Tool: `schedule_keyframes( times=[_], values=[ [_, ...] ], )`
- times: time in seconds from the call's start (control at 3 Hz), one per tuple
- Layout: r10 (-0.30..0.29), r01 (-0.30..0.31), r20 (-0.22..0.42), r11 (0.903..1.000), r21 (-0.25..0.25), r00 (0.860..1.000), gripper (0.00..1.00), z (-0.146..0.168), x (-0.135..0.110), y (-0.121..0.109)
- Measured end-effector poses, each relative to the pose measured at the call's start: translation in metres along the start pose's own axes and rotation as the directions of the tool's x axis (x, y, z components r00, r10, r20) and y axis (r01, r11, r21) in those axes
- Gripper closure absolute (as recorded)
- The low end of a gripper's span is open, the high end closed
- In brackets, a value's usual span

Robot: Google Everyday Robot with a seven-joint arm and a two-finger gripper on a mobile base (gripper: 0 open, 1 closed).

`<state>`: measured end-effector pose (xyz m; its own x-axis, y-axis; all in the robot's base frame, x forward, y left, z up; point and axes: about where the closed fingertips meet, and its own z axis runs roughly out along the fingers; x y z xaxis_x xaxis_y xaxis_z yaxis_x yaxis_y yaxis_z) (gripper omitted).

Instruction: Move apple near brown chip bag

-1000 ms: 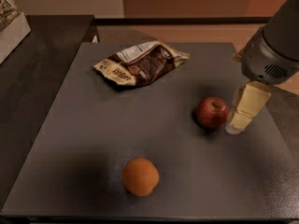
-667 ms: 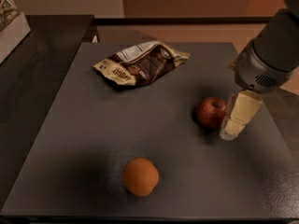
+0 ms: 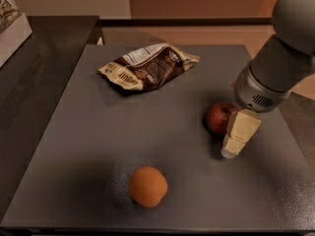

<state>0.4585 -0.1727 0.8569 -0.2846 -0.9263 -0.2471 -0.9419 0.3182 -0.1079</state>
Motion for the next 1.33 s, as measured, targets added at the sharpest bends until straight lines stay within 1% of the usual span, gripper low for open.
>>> schedule_keyframes(
  times=[0.33, 1.0, 1.33],
  values=[
    [0.008, -0.008, -0.006, 0.9999, -0.01, 1.0, 0.17, 0.01, 0.0, 0.003],
    [0.032, -0.032, 0.013, 0.9992, -0.024, 0.999, 0.64, 0.011, -0.006, 0.001],
    [0.067, -0.067, 0.015, 0.9977, -0.005, 0.998, 0.88, 0.007, -0.017, -0.017]
  ],
)
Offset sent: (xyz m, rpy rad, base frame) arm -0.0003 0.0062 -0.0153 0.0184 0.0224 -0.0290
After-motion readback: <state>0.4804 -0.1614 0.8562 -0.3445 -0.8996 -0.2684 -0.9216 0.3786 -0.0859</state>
